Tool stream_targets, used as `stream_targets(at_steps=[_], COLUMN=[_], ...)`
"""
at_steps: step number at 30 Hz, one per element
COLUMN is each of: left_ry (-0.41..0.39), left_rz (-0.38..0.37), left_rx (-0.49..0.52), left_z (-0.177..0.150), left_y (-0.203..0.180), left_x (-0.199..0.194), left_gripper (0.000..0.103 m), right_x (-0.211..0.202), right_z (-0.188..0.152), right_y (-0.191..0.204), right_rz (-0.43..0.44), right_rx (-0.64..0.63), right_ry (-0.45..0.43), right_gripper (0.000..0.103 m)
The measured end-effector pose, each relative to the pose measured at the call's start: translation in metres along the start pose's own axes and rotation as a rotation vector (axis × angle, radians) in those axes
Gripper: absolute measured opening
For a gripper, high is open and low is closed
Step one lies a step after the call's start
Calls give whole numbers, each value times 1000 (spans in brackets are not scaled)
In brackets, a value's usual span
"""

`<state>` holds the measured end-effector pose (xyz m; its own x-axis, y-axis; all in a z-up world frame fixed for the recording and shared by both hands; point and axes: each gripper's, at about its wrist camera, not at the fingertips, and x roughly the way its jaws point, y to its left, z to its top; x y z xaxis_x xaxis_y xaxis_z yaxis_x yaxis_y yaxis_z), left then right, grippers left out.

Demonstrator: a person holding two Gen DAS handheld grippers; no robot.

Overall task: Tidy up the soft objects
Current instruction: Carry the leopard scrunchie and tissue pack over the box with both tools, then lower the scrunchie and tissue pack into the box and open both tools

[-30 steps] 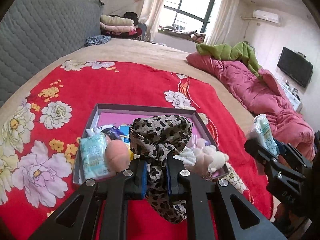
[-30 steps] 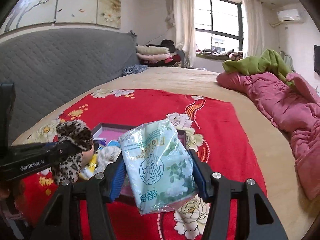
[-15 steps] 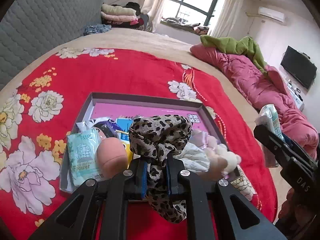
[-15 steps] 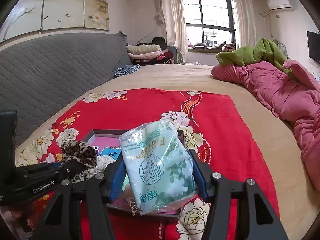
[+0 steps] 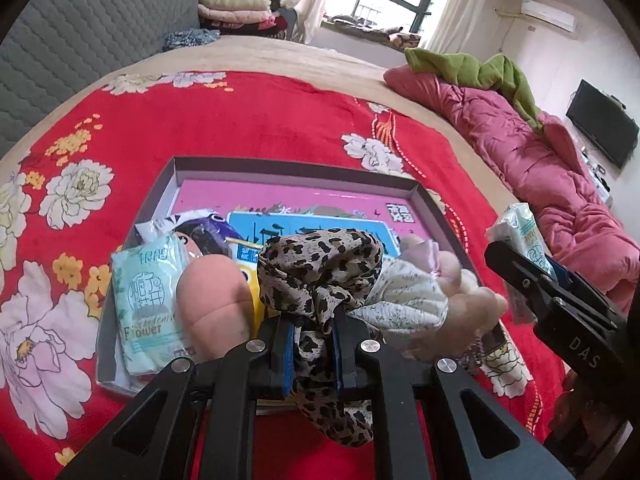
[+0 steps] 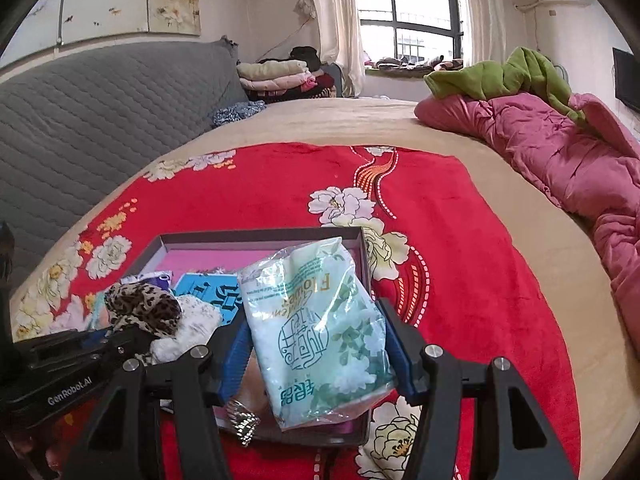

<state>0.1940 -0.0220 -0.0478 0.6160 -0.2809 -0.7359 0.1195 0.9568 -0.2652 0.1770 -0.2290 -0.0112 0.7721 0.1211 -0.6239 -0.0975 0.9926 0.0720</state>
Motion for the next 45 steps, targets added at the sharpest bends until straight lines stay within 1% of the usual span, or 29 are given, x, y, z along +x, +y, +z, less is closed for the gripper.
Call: stream_targets(at_steps=[6, 10, 13, 16, 19, 21, 22, 24, 27, 31, 33, 35, 39, 41, 45], left_ry=[11, 16, 20, 17, 12, 0, -6, -17, -31, -50, -66, -82, -98, -103, -101], left_rz=[4, 7, 5, -2, -15, -26, -32, -31, -20, 1, 11, 23, 54, 66, 115], left_rx=[0, -1, -5, -7, -10, -17, -14, -7, 5, 5, 0, 0, 22, 33, 42], left_z=[-2, -2, -3, -2, -1, 0, 1, 2, 2, 2, 1, -1, -6, -11, -20], left_y=[3, 3, 5, 5, 5, 5, 3, 1, -2, -1, 0, 1, -1, -2, -2], left_x=[6, 8, 9, 8, 5, 0, -2, -8, -16, -30, -40, -51, -70, -79, -94], left_gripper=[14, 14, 16, 19, 28, 40, 43, 53, 60, 63, 72, 74, 76, 76, 76], right_x=[14, 25, 30, 30, 26, 21, 19, 15, 7, -9, -21, -32, -55, -62, -75], right_z=[-5, -9, -13, -14, -13, -12, -11, -10, -8, -4, -3, -4, -7, -10, -22], right_y=[3, 9, 10, 7, 9, 11, 12, 15, 16, 14, 16, 20, 33, 39, 50], right_rz=[23, 17, 42, 49, 52, 51, 51, 40, 21, 27, 39, 46, 56, 27, 12], right_rx=[9, -9, 10, 29, 19, 3, -2, -18, -34, -28, -30, -28, -18, -26, -31], right_ry=[38, 80, 101, 100, 86, 68, 61, 48, 18, -20, -38, -52, -59, -56, -60], right_gripper=[59, 59, 61, 63, 70, 73, 73, 73, 74, 74, 74, 74, 74, 74, 74])
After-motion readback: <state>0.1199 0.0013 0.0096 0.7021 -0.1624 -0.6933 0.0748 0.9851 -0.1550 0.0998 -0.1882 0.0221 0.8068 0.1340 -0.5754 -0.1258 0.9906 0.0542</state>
